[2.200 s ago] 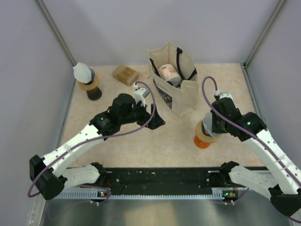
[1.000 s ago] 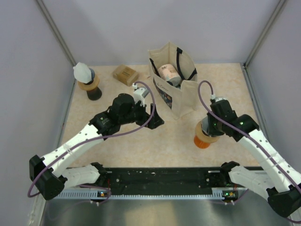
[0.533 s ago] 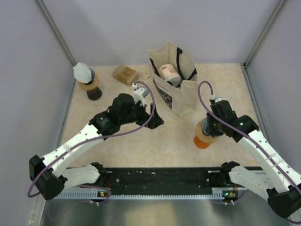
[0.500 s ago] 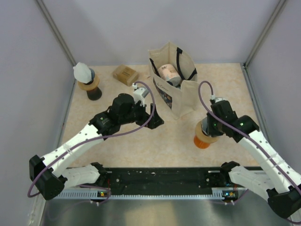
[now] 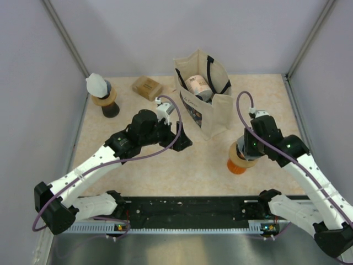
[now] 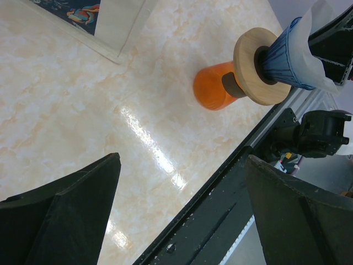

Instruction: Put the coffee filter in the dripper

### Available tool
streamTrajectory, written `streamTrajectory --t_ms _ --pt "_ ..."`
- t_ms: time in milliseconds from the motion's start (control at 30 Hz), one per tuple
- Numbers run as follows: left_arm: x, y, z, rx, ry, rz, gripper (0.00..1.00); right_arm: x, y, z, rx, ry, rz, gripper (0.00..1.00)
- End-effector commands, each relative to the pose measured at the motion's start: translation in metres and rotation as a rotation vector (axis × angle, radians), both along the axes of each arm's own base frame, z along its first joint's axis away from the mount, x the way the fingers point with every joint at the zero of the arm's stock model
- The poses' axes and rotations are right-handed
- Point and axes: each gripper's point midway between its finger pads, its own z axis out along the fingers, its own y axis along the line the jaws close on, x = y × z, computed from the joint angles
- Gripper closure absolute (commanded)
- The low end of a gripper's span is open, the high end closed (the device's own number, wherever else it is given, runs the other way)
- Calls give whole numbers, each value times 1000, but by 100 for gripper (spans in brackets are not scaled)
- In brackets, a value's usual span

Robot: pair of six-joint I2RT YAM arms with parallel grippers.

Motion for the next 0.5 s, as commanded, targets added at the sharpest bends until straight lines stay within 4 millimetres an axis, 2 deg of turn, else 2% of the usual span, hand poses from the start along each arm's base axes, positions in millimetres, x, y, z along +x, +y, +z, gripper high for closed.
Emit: streamTrajectory --t_ms 0,267,467 --pt "7 -5 21 -37 -48 -1 1 8 -3 30 19 -90 -14 69" --pt "7 -6 21 -41 -47 -4 1 8 -4 37 19 -103 -13 64" --pt "8 -7 22 -42 -49 -10 1 9 -3 58 44 -158 -7 61"
